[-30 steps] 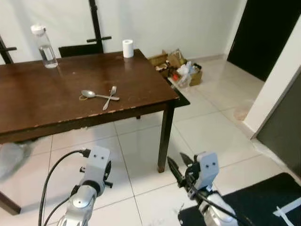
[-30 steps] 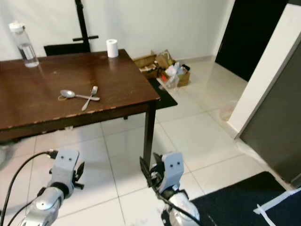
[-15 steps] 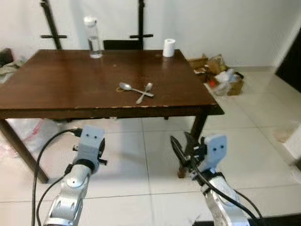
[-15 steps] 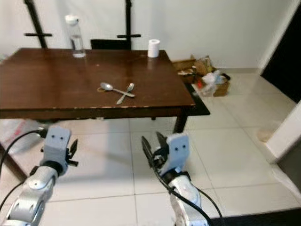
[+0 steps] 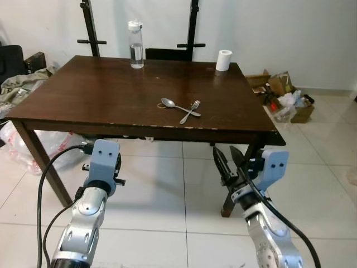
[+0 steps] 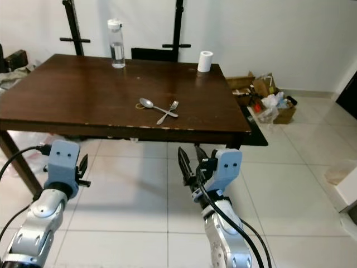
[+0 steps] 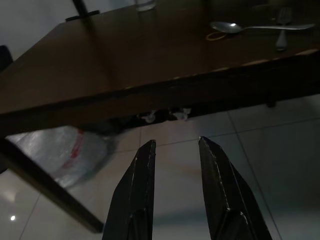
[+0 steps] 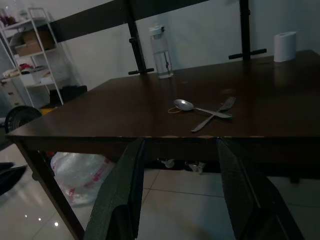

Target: Setting the table

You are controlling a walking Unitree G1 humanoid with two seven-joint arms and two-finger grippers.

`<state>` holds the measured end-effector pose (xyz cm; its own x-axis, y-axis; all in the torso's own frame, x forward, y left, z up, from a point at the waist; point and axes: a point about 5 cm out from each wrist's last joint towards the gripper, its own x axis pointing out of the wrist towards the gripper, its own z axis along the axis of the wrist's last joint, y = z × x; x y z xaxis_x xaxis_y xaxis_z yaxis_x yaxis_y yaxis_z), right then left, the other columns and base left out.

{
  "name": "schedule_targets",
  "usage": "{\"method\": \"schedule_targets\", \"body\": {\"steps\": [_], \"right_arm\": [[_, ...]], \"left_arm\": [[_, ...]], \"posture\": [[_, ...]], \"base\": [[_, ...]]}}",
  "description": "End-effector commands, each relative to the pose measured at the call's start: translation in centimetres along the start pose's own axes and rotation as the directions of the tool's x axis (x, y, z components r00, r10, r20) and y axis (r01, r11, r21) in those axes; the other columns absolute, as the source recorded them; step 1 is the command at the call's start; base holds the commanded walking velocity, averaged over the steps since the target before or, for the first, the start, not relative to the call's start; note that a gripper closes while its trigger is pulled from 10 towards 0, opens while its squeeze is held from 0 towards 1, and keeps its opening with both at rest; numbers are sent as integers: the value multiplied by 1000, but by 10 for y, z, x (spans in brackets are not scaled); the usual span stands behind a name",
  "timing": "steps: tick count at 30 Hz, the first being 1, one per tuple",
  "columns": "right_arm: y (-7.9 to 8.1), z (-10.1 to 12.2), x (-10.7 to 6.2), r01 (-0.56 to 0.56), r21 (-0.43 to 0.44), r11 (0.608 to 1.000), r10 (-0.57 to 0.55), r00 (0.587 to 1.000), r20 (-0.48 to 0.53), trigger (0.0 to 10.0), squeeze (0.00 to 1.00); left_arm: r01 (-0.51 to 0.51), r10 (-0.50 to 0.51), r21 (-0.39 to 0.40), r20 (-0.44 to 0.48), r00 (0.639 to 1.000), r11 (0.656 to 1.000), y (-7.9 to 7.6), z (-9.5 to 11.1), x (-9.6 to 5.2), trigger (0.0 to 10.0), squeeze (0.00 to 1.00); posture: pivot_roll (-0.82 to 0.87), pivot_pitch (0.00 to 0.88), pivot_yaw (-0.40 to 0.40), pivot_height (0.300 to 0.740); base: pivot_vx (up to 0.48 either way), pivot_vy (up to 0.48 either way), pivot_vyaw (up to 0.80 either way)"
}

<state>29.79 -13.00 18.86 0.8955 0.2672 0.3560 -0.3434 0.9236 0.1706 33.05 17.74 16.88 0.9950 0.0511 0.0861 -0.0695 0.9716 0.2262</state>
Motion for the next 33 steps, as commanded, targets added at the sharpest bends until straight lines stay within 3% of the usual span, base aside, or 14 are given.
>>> {"method": "schedule_targets", "body": {"steps": [1,33], "right_arm": [[-4,-1,-3,20,6,1000,-20,1000,-13,10000,0],[7,-3,-3,-68,16,998,68,997,-44,10000,0]], "left_arm": [[12,-12,-3,-7,1000,1000,-4,-1,1,10000,0],[4,-6,29,42,999,1000,-6,5,-1,10000,0]], "posture": [[55,62,47,740],[56,59,46,740]], "base": [[480,0,0],[480,0,0]]}}
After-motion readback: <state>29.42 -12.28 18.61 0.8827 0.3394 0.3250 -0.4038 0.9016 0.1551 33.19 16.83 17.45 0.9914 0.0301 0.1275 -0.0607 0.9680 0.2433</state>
